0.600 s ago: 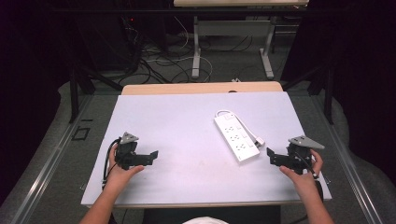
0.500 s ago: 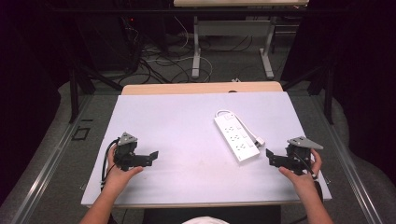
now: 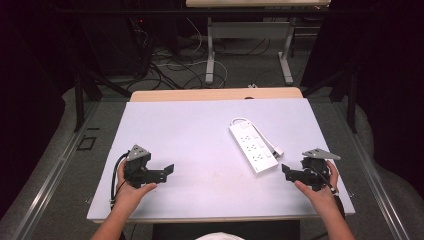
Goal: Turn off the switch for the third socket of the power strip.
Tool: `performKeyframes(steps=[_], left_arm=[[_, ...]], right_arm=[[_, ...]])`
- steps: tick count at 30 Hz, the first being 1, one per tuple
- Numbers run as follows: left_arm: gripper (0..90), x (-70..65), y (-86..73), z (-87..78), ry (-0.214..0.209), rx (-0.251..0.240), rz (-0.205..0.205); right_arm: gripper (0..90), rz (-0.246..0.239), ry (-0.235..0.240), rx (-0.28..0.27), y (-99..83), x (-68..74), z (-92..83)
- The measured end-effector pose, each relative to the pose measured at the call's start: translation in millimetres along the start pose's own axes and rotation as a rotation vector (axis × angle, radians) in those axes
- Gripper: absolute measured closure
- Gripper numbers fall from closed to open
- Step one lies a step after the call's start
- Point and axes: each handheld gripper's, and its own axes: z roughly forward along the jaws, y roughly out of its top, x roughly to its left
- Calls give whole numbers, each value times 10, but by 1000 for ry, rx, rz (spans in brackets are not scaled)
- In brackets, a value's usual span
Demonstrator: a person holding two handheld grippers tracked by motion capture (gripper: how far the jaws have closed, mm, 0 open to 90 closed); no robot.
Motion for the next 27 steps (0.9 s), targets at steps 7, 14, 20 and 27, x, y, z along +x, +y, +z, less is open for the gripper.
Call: performKeyframes(steps=[7, 14, 20, 27], left_arm=[[0, -33, -11, 15, -25, 7, 6], [0, -53, -18, 41, -28, 3, 19], [0, -68, -26, 52, -30, 5, 29], [0, -63, -31, 56, -28, 11, 29]], right_arm=[[174, -44, 35, 14, 44, 108, 17], [237, -70, 68, 50, 129, 182, 90], [271, -100, 75, 70, 213, 225, 114], [274, -109, 73, 99, 343, 214, 123]])
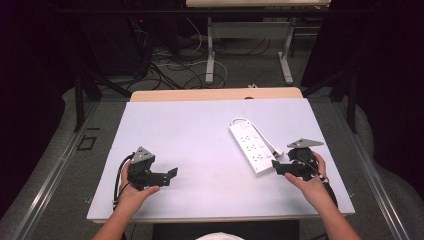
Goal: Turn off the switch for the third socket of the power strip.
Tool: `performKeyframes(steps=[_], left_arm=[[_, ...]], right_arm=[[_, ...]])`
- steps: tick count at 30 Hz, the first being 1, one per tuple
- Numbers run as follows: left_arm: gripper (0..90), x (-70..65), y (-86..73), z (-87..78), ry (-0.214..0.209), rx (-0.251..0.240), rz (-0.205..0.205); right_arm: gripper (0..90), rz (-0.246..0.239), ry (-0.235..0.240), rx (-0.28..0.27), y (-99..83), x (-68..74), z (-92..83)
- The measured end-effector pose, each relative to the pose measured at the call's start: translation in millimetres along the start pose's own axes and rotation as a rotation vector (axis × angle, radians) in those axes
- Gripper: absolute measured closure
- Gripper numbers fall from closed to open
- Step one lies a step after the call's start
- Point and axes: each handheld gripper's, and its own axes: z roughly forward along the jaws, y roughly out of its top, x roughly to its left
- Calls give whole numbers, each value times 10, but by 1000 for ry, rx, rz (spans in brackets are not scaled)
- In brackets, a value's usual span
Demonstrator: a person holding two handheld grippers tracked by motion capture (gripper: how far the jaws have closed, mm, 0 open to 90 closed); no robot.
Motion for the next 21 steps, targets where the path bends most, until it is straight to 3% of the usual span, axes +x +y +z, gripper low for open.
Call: performKeyframes(steps=[12, 21], left_arm=[[0, 10, -3, -6, 8, -2, -6], [0, 19, -6, -12, 3, 15, -9]], right_arm=[[283, -12, -3, 67, 192, -60, 40], [292, -1, 29, 114, 333, -79, 88]])
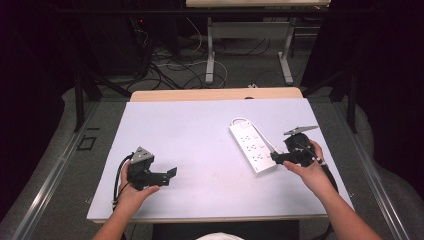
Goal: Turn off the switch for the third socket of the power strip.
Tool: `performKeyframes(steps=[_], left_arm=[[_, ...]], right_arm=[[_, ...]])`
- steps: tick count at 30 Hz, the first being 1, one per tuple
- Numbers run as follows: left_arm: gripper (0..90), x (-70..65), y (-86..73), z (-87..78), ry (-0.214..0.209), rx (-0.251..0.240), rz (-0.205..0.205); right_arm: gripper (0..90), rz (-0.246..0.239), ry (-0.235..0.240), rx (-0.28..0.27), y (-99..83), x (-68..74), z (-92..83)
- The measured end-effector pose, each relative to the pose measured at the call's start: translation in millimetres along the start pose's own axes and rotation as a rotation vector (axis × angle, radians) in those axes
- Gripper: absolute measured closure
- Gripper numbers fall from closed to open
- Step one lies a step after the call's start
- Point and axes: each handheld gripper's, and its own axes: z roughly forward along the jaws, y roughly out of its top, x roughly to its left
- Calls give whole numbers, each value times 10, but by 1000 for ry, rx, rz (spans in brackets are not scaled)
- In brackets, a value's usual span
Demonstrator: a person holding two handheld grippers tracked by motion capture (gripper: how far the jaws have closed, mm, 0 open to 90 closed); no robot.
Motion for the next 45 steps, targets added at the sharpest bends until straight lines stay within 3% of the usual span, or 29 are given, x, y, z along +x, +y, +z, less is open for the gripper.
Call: performKeyframes(steps=[6, 19, 29, 31, 37, 45], left_arm=[[0, -1, -6, 10, 6, -17, -4], [0, -3, -8, 11, 10, -14, -2], [0, 6, -8, 10, 12, -8, 9], [0, -2, -11, 13, 11, -12, -4], [0, 0, -11, 14, 11, -8, 1], [0, 1, -13, 17, 13, -7, 3]], right_arm=[[295, 38, 33, 28, 70, -20, 55], [407, 134, 107, 88, 218, -119, 119], [479, 158, 104, 122, 289, -137, 187], [490, 161, 99, 126, 299, -145, 206], [512, 179, 125, 159, 328, -169, 262], [634, 205, 100, 206, 353, -137, 335]])
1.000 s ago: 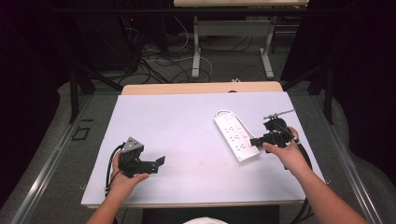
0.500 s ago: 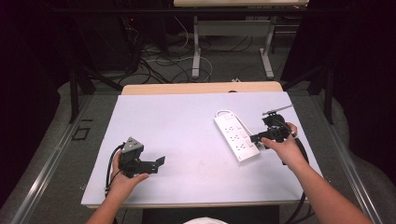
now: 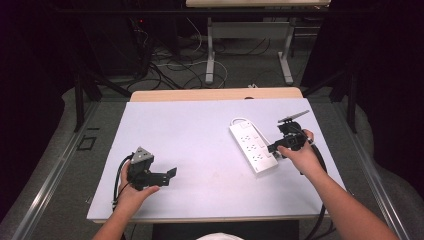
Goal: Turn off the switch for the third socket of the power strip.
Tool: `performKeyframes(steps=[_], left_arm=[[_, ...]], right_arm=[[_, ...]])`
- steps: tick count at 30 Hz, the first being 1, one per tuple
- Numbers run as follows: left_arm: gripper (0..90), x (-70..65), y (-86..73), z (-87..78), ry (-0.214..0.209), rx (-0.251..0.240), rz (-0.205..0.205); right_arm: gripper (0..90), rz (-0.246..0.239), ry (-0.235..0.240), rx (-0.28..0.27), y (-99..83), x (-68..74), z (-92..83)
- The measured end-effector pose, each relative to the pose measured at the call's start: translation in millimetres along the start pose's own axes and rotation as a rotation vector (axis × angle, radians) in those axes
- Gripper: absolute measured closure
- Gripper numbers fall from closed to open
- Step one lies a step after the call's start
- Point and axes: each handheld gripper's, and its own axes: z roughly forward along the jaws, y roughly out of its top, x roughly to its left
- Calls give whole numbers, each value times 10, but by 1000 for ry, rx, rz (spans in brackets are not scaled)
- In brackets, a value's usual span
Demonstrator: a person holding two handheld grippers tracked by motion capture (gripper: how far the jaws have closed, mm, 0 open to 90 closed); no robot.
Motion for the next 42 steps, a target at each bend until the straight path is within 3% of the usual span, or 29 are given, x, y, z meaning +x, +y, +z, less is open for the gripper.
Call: performKeyframes(steps=[10, 14, 15, 16, 17, 34, 36, 39, 42], left_arm=[[0, -4, -2, 6, -1, -4, -1], [0, -5, -4, 3, 1, 0, -3], [0, -4, -4, 3, 1, 0, -3], [1, -4, -4, 3, 2, -1, -2], [1, -4, -4, 3, 2, -1, -3], [1, 2, -4, 3, 3, 0, 5], [1, 1, -5, 4, 3, 2, 6], [1, 2, -5, 5, 3, 2, 6], [1, 2, -5, 5, 2, 1, 5]], right_arm=[[704, -6, -23, 39, 25, 8, 90], [730, -24, -31, 38, 30, 10, 122], [741, -30, -12, 9, 21, 1, 145], [749, -26, -36, 48, 34, 15, 136], [753, -18, -38, 52, 37, 24, 146], [824, -29, -58, 94, 40, 17, 263], [834, -31, -39, 65, 26, 10, 295], [845, -33, -61, 104, 38, 28, 293], [857, -29, -65, 108, 38, 36, 306]])
